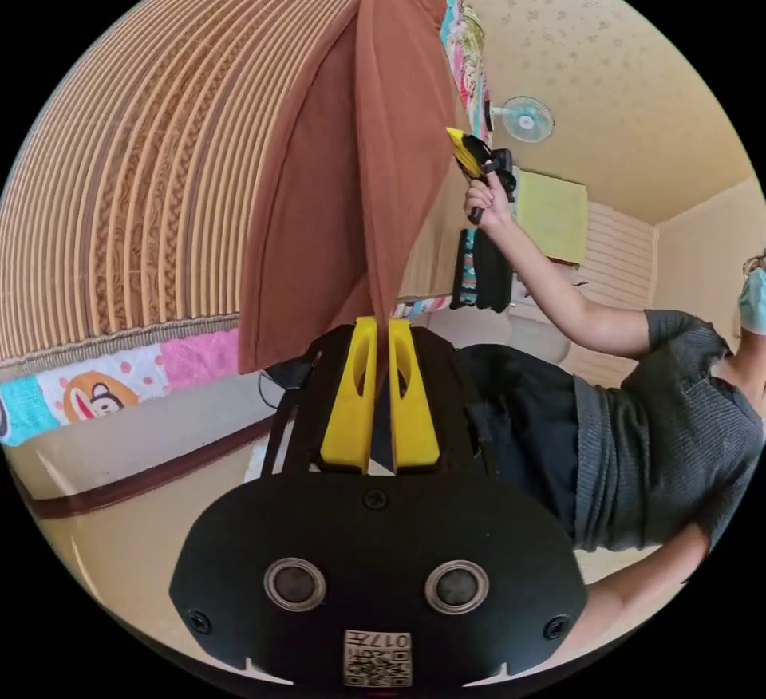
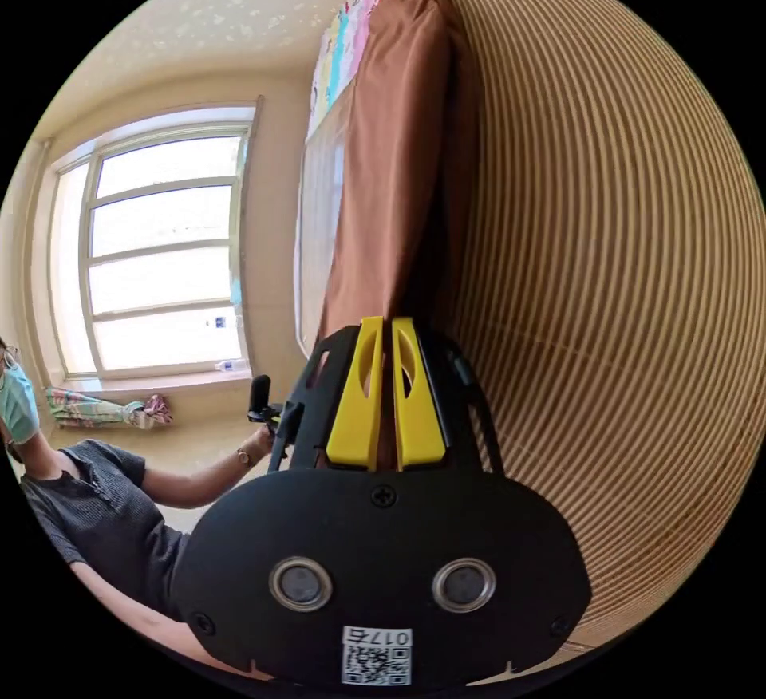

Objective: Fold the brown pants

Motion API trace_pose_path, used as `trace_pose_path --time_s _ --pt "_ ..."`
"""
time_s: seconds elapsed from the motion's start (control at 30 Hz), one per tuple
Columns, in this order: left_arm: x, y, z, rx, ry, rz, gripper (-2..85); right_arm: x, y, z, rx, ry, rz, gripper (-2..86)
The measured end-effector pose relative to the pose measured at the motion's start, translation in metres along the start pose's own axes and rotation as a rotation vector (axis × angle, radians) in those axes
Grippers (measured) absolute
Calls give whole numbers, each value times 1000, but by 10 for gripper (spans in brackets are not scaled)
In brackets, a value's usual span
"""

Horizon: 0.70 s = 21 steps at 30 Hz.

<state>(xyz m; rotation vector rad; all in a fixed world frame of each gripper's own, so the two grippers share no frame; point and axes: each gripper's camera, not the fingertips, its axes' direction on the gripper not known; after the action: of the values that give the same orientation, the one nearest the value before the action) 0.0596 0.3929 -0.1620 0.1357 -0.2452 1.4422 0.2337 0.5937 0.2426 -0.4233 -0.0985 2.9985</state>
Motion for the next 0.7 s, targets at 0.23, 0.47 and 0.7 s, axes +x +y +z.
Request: trace_pose_path --time_s 0.23,0.47,0.7 --pt "-10 -8 32 2 -244 -162 46 19 2 45 -181 -14 31 58" --pt "28 -21 18 -5 -198 -25 20 -7 53 119 -375 -205 -13 30" --pt "9 -6 -17 130 -40 -78 23 40 64 111 -249 -277 242 37"
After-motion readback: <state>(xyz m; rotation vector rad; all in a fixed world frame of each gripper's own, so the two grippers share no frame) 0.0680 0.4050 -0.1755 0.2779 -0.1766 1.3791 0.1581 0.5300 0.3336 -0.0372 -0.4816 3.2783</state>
